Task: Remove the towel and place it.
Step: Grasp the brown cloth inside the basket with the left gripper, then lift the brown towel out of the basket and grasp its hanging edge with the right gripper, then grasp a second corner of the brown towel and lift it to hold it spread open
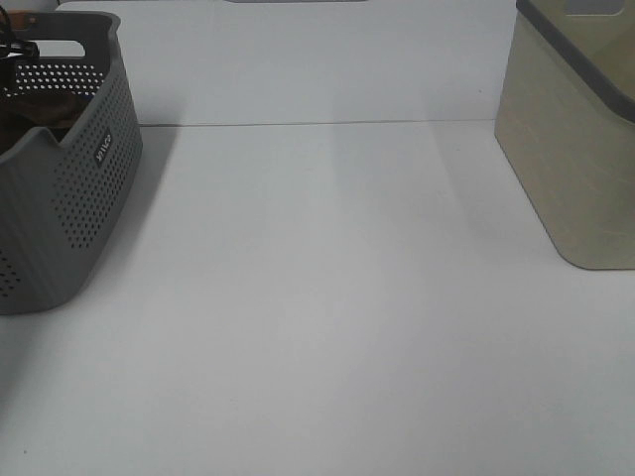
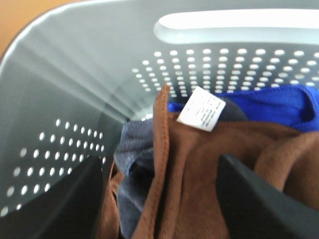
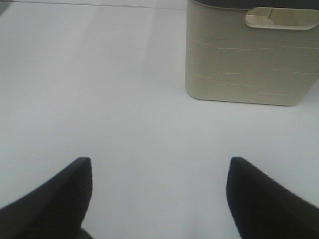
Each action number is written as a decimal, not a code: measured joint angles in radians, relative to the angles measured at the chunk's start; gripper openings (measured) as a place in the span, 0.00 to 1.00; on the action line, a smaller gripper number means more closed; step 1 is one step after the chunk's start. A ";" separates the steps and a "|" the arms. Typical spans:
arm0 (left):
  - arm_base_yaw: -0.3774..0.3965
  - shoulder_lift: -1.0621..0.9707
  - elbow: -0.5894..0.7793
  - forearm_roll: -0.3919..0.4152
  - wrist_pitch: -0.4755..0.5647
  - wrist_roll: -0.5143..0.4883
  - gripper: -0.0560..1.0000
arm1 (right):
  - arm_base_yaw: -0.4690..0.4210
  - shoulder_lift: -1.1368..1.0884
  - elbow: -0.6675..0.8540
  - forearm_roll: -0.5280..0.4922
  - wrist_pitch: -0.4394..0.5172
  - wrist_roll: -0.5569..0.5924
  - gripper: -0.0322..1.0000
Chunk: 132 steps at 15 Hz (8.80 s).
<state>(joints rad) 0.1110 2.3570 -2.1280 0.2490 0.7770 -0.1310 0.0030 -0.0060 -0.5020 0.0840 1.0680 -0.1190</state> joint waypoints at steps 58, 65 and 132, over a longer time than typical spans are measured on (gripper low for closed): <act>-0.963 -0.566 0.000 -0.391 0.235 0.471 0.05 | 0.000 0.714 -0.011 0.921 -0.126 -0.917 0.72; -0.963 -0.565 0.000 -0.395 0.132 0.471 0.05 | 0.000 1.155 -0.011 1.427 -0.132 -1.614 0.72; -0.634 -0.385 -0.001 0.214 -0.337 -0.147 0.05 | 0.172 1.634 -1.405 -0.034 -0.233 0.010 0.03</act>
<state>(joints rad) -0.5230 1.9720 -2.1290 0.4630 0.4400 -0.2780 0.1750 1.6280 -1.9070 0.0500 0.8350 -0.1090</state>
